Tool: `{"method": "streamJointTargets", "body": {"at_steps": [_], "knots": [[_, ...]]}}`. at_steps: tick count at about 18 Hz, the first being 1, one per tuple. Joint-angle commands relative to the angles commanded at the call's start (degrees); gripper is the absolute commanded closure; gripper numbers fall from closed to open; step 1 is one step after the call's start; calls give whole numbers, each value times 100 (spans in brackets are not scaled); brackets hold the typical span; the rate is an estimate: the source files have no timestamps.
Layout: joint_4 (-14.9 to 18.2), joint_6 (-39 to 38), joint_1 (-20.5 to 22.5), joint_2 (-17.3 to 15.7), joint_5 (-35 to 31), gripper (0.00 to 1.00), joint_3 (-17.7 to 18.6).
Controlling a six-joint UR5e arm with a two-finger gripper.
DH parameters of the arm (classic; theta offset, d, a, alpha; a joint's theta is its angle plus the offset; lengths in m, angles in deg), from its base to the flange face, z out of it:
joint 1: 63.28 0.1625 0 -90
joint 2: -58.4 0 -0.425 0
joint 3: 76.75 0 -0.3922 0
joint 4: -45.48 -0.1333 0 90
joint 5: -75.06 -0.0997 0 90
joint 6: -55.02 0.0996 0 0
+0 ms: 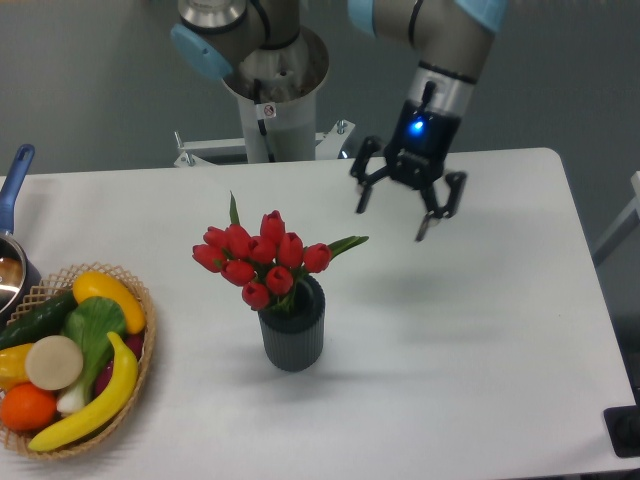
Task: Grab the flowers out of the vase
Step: 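Move the open gripper to the red tulip stems above the vase, then close the gripper around the tulip stems at the vase rim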
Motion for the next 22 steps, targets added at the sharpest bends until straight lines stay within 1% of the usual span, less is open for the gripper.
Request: {"method": "streamJointTargets", "body": {"at_steps": [1,2,5,10,12,14,16,19,20,22], "knots": [[-123,0,-158,149,123,0,-9],[-194,0,-238,229,203,0,-9],[-213,0,-414,344,326,0,-35],[-213,9,-599,388,660,0,-35],[-230,44,-643,554,678,0,-88],[-326,114,-801,660,748,0,-114],[-397,123,-810,739,950,0,-114],[-415,114,-810,783,1108,0,-158],[-415,114,-793,783,1196,5,-176],[-415,105,-775,783,1258,26,-185]]}}
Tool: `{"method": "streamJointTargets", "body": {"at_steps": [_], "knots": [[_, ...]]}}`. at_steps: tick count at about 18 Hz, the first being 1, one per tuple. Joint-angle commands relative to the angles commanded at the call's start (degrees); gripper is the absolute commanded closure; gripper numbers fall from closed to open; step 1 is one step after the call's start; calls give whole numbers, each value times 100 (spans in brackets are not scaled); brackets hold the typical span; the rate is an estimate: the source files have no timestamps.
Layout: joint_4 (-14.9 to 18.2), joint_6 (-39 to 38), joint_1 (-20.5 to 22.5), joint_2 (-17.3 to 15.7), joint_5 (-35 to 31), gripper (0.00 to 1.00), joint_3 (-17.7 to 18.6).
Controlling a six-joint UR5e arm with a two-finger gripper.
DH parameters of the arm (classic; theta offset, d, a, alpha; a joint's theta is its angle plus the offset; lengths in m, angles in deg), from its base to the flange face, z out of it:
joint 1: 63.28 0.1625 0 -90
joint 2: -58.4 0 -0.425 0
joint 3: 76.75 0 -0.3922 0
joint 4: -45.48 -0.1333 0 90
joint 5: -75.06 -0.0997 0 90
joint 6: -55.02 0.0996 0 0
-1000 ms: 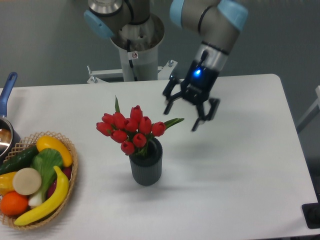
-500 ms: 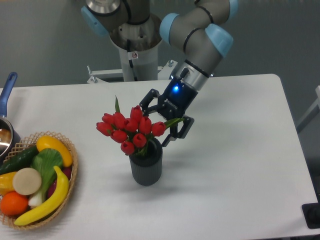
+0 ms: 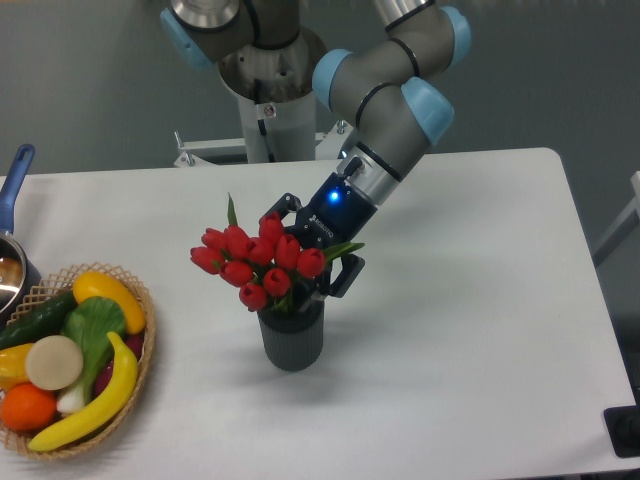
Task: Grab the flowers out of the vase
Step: 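Close the gripper around the tulip stems at the vase rim, then lift the gripped tulips straight up out of the grey vase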
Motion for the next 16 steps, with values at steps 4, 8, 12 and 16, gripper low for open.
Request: {"method": "streamJointTargets", "body": {"at_steps": [4,8,12,16], "knots": [[9,-44,35,0,9,53,0],[9,-88,53,-9,70,55,-9],[9,-517,88,-70,527,55,-87],[9,-1203,88,-219,536,55,-369]]}}
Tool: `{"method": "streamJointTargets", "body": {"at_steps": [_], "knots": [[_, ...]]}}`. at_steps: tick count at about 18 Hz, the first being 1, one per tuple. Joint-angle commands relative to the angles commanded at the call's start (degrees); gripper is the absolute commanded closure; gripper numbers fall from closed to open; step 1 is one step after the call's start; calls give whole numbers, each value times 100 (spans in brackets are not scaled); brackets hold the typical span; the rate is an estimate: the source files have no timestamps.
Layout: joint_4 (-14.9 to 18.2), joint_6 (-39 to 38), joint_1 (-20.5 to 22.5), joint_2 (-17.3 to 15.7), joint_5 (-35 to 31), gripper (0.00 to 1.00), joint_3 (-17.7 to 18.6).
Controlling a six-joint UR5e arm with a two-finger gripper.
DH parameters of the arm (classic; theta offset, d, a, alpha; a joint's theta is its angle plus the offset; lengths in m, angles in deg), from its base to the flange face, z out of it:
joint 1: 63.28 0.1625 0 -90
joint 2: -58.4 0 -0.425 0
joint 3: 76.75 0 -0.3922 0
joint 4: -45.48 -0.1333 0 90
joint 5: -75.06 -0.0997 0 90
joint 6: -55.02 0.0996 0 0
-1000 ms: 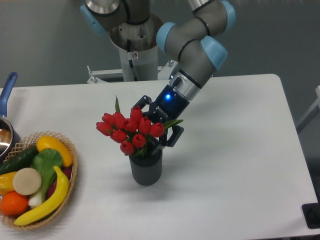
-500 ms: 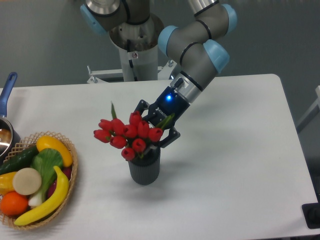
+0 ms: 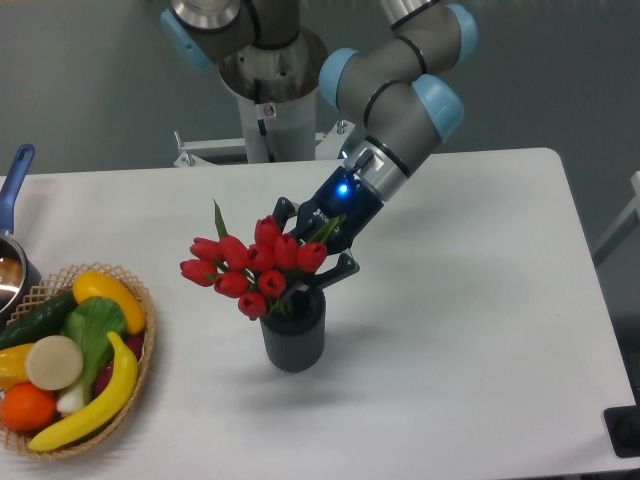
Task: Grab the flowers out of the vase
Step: 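Lift the gripped tulips straight up out of the grey vase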
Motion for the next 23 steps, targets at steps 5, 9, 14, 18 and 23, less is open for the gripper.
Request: {"method": "streamJointTargets", "body": {"at_steps": [5,9,14,18,23], "knots": [[0,-519,9,-263,9,55,-141],[9,-888,44,-413,0,55,-290],[9,-1389,88,-650,0,55,-448],[18,-1855,237,-844,-9,55,-642],[26,-2260,387,-984,-9,56,-835]]}}
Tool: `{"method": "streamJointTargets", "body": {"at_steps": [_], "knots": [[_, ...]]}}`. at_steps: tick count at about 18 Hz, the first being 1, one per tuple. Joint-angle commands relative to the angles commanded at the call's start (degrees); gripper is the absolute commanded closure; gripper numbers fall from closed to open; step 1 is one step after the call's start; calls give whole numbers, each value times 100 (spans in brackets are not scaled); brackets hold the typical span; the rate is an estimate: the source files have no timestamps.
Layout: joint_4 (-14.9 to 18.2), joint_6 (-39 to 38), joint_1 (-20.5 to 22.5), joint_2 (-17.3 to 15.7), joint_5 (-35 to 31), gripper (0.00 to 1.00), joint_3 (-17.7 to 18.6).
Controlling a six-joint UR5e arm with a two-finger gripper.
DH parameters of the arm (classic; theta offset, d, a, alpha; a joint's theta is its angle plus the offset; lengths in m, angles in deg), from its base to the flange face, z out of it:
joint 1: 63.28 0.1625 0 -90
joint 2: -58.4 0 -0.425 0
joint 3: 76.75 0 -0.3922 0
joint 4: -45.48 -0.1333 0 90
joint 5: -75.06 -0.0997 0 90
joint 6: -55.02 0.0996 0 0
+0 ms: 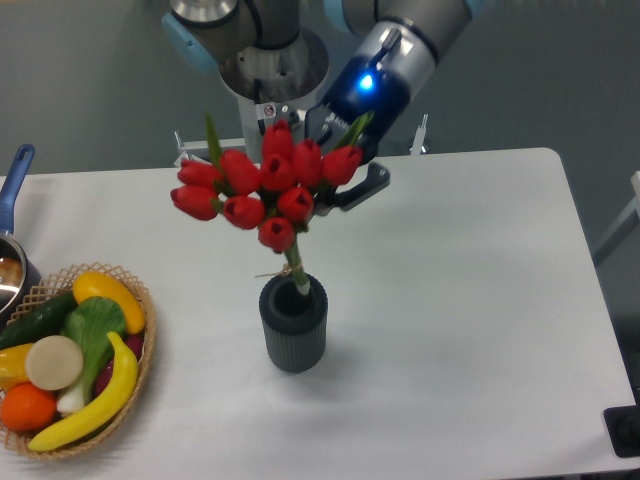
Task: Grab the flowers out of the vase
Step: 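Lift the gripped tulips straight up out of the grey vase, then carry the tulip bunch up and away from the vase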
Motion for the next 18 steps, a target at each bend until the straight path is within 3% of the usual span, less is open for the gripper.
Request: {"method": "streamJointTargets", "body": {"at_steps": [8,11,16,18], "knots": [[26,-97,658,-27,-193,56,-289],[18,-53,905,-18,-622,56,-360],[26,61,897,-18,-1844,60,-316],[44,96,897,17,-1925,60,-308]]}}
